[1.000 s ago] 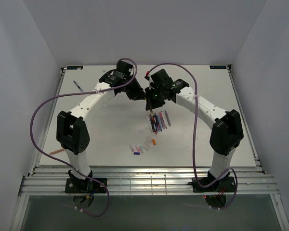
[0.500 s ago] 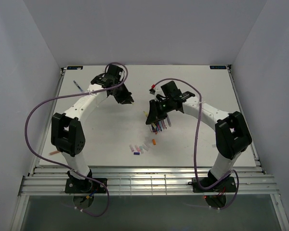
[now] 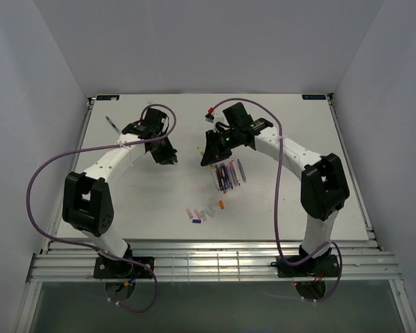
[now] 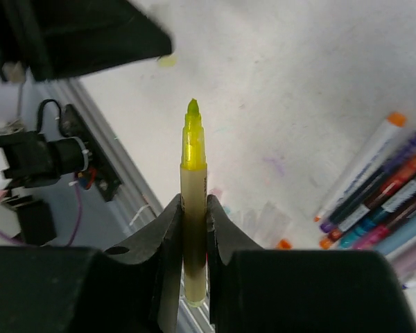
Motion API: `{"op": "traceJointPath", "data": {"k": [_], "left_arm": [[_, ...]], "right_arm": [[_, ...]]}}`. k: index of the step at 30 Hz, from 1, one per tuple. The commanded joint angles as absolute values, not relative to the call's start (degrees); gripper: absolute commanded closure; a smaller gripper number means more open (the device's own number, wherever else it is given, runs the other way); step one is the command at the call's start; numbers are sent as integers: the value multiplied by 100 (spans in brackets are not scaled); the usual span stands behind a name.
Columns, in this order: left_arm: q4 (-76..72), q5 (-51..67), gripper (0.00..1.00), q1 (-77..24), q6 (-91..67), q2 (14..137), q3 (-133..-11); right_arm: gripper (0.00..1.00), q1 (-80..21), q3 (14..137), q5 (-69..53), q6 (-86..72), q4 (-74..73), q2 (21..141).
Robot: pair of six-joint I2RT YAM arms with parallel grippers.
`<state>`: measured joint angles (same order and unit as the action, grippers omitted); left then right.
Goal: Open the pen caps
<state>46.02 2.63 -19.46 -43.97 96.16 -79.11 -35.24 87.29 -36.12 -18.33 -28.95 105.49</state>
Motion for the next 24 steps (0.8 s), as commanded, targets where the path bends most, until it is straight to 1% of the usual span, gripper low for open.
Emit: {"op": "traceJointPath", "data": {"k": [1, 4, 7, 13, 16, 21, 24], "left_arm": [[4728, 501, 100, -1995, -4000, 8957, -7279], [4746, 641, 100, -2065, -3946, 8535, -6672], [4737, 1036, 100, -2144, -3955, 8315, -6162], [4658, 1336, 100, -2592, -4104, 8139, -5530], [4509, 1406, 100, -2654, -4192, 8156, -5318], [4272, 1292, 100, -2681, -4113, 8402, -5107], [4053, 1248, 100, -2707, -4104, 8481, -5063]], "right_arm": [[92, -3612, 9184, -2585, -1204, -3823, 11037], [92, -3683, 9246, -2190, -1265, -3894, 11302], [91, -3735, 9176, -1952, -1274, -3763, 11434], [89, -3788, 9132, -1872, -1222, -3551, 11741], [88, -3814, 9246, -1846, -1222, -3516, 11882], [84, -3867, 9439, -1749, -1274, -3577, 12076], [84, -3867, 9474, -1696, -1292, -3586, 12199]]}}
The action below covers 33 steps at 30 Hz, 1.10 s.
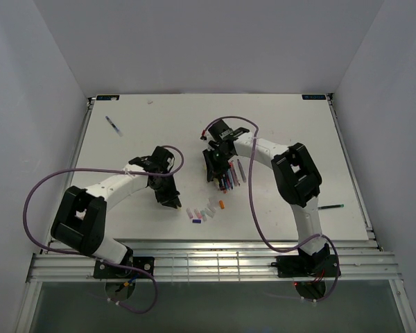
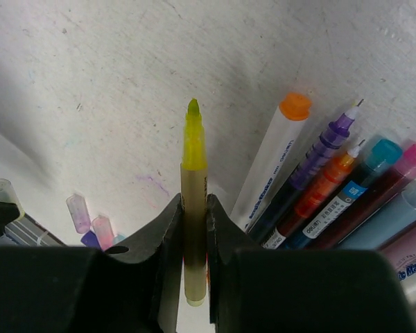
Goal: Open the pen caps
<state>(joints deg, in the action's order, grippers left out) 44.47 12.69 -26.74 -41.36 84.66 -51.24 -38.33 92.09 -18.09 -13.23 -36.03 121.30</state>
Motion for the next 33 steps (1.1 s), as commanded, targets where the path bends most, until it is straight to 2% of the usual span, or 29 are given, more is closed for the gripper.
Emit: {"op": "traceJointPath", "data": {"k": [1, 7, 11, 16, 23, 32, 33], "left_arm": [[4000, 1239, 100, -2707, -4104, 8490, -5063], [3867, 1274, 96, -2725, -4069, 8859, -5168], [3858, 1231, 93, -2742, -4061, 8903, -5089], [3850, 1195, 80, -2742, -4113, 8903, -4896], [3858, 1187, 70, -2742, -4122, 8903, -4816], [3929, 1204, 58, -2742, -4070, 8921, -4825], [3964, 1204, 54, -2742, -4052, 8895, -4834]], "right_arm": [[84, -3867, 9501, -1688, -1275, -3586, 12225], [81, -3876, 9685, -1696, -1266, -3639, 12436], [76, -3885, 9808, -1661, -1239, -3691, 12533], [68, -3893, 9870, -1670, -1230, -3727, 12638], [65, -3902, 10072, -1635, -1239, -3788, 12674], [58, -3902, 11416, -1171, -1248, -4288, 12157], [57, -3902, 11530, -1082, -1257, -4359, 12086]]}}
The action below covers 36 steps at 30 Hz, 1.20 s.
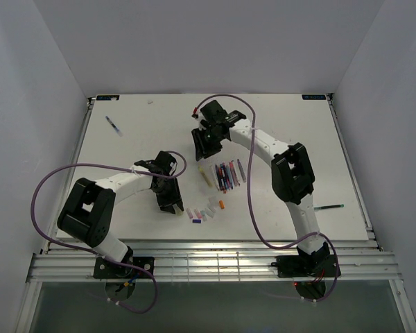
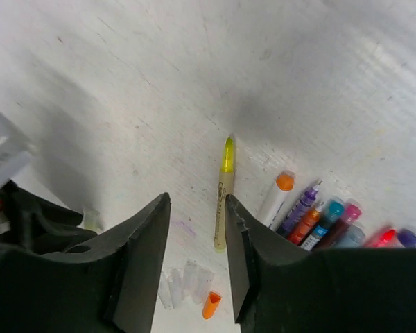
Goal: Open the pen caps
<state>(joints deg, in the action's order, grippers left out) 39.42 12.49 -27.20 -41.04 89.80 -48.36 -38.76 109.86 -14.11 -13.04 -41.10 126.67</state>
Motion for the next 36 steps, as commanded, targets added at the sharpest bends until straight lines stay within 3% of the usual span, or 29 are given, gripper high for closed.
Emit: {"op": "traceJointPath", "data": {"k": [1, 3, 6, 8, 10, 11, 23, 27, 36], "left_arm": [[3981, 1187, 53, -2742, -4034, 8868, -4843], [4043, 1152, 48, -2742, -3999, 8781, -4878], [4113, 1125, 45, -2733, -3999, 8684, -4887], [4122, 1116, 44, -2742, -4016, 8578, -4887], [4122, 1107, 44, -2742, -4043, 8482, -4896], [4122, 1099, 44, -2742, -4052, 8447, -4904], [4192, 721, 44, -2751, -4034, 7954, -5176], [4157, 598, 44, -2786, -3903, 7831, -5326], [3894, 466, 43, -2927, -3472, 7761, -5317]], "right_arm": [[55, -3902, 11636, -985, -1274, -4551, 12024], [52, -3859, 11830, -582, -1327, -4763, 11831], [37, -3640, 11358, -133, -1633, -4878, 11313], [24, -3438, 10465, 208, -2297, -4624, 10788], [1, -2955, 9987, 229, -2811, -4632, 10548], [10, -2762, 9854, -180, -2839, -4649, 10416], [10, -397, 7384, -236, -3866, -4481, 8202], [6, 823, 6514, -633, -3981, -4834, 7823], [0, 2126, 5565, -773, -3086, -4782, 7567]]}}
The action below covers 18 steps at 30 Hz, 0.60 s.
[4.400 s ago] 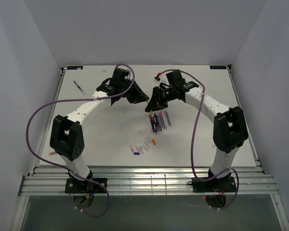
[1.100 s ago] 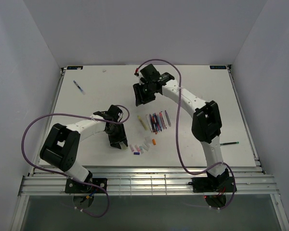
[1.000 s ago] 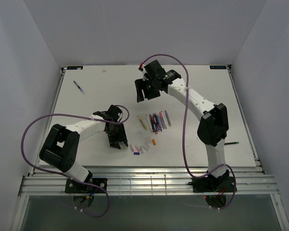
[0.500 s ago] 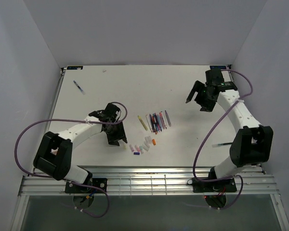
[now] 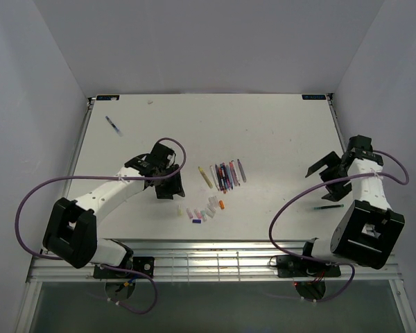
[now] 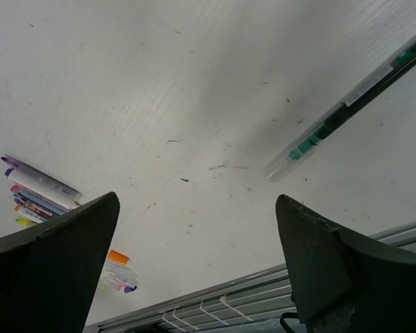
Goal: Open the pen caps
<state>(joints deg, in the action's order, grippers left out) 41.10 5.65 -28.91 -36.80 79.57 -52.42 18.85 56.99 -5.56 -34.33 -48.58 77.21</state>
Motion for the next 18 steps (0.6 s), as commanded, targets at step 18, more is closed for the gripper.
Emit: {"op": "traceJointPath", "data": {"k": [18], "left_arm": [[3568, 809, 41, -2936, -3313, 7146, -4922]], "right_arm": [[16, 2821, 4553, -149, -2461, -4457, 7699]]}}
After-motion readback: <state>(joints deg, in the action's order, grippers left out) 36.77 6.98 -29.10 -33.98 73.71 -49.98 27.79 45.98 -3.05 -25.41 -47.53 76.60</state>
